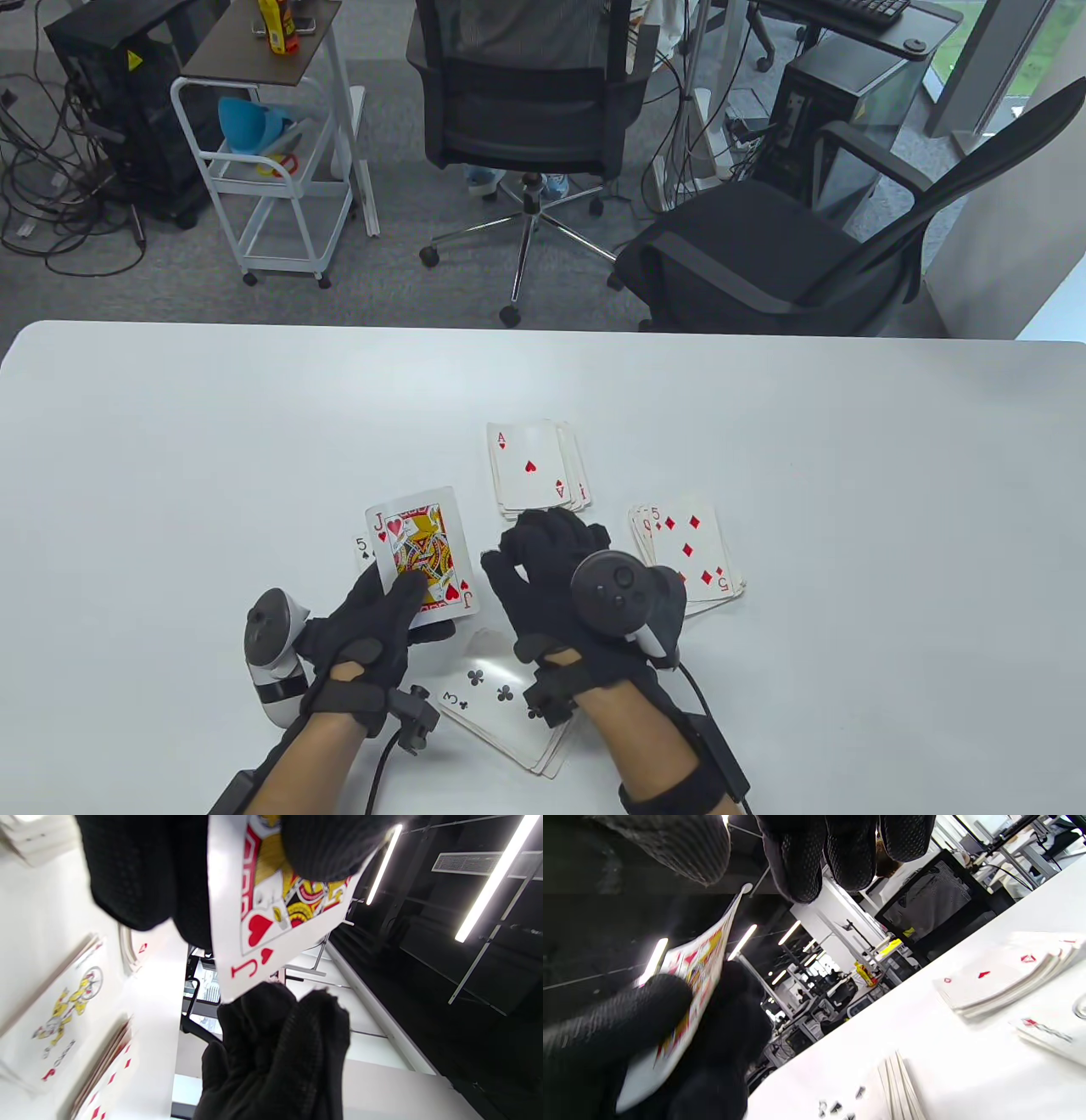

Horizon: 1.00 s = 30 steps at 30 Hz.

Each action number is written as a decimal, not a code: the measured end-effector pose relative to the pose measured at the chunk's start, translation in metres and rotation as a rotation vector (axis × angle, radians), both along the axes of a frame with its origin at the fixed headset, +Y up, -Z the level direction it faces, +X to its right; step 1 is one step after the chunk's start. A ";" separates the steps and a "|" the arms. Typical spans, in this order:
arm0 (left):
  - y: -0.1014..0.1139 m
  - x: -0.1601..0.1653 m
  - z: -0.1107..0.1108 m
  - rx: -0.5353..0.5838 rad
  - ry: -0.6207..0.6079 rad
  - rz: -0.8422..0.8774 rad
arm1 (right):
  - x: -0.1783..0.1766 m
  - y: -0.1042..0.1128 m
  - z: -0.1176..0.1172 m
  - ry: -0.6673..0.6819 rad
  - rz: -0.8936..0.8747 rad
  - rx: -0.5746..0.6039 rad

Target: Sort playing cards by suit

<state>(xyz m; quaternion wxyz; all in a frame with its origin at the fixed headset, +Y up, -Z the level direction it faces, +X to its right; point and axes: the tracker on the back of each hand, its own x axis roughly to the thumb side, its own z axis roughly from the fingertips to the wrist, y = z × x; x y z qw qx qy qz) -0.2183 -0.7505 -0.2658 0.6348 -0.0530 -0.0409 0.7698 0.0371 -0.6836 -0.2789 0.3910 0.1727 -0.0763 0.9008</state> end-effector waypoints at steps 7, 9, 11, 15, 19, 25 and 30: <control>-0.002 0.014 -0.003 0.033 -0.078 -0.027 | -0.007 -0.010 0.017 0.047 0.158 0.112; -0.003 0.019 -0.002 0.036 -0.101 0.000 | -0.008 -0.012 0.020 0.054 0.162 0.123; -0.003 0.023 0.000 0.034 -0.111 0.011 | -0.009 -0.013 0.023 0.042 0.161 0.134; -0.007 0.025 0.000 0.012 -0.119 0.006 | -0.009 -0.011 0.025 -0.003 0.179 0.151; -0.009 0.024 -0.001 -0.010 -0.144 0.000 | -0.010 -0.012 0.025 -0.019 0.177 0.158; -0.005 0.019 0.001 0.024 -0.123 -0.019 | -0.013 -0.014 0.026 -0.023 0.170 0.162; -0.001 0.017 0.002 0.038 -0.111 -0.011 | -0.007 -0.015 0.022 -0.056 0.150 0.178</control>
